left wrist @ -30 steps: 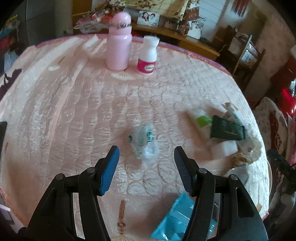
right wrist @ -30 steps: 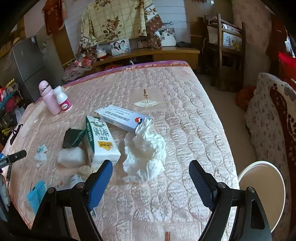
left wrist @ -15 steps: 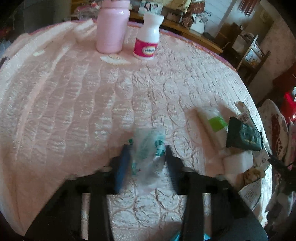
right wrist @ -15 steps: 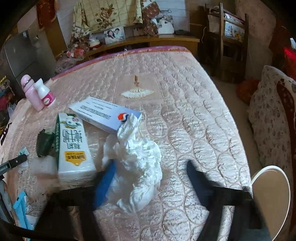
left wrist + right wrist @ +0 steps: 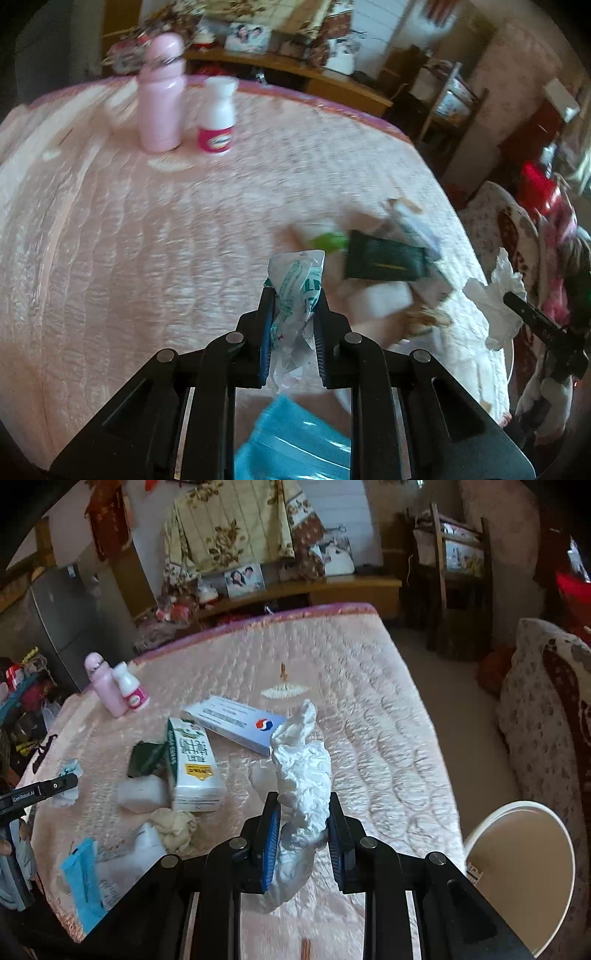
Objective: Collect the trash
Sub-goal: 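Grasp the clear plastic wrapper with the left gripper while the right grasps the white tissue, then carry the wrapper and tissue over the white bucket and open both grippers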
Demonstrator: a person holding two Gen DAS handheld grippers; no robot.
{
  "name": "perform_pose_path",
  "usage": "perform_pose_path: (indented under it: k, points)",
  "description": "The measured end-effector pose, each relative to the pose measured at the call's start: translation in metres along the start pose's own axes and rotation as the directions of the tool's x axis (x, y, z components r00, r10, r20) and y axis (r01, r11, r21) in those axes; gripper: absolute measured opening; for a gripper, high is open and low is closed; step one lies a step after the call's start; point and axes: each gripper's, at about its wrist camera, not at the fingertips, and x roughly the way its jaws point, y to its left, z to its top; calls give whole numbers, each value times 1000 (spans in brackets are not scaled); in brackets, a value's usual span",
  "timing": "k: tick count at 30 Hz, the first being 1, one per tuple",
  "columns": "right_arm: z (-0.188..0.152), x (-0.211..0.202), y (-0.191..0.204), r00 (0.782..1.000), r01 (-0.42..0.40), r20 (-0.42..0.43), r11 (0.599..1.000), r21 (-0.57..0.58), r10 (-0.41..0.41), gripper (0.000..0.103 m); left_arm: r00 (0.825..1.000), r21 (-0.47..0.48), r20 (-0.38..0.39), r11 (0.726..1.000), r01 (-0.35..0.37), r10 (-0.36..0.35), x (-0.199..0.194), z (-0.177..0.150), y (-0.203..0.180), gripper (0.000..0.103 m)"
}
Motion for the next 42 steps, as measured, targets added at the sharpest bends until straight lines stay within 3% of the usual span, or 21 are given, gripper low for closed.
perform_pose_path:
  k: [19,34,42]
  points:
    - [-26,-63,-44,997,40,61,999,35,-42,23,994,243,-9,964,106,-107,-8,-10,-162,17]
    - [-55,-104,-125,981,174,64,977,123,-183,23,968,420,-118,872,251,-222,19,-44,-313,17]
    - [-78,-116,-176,967,244,29,950,192,-254,23,942,454,-207,827,332,-265,51,-68,-374,17]
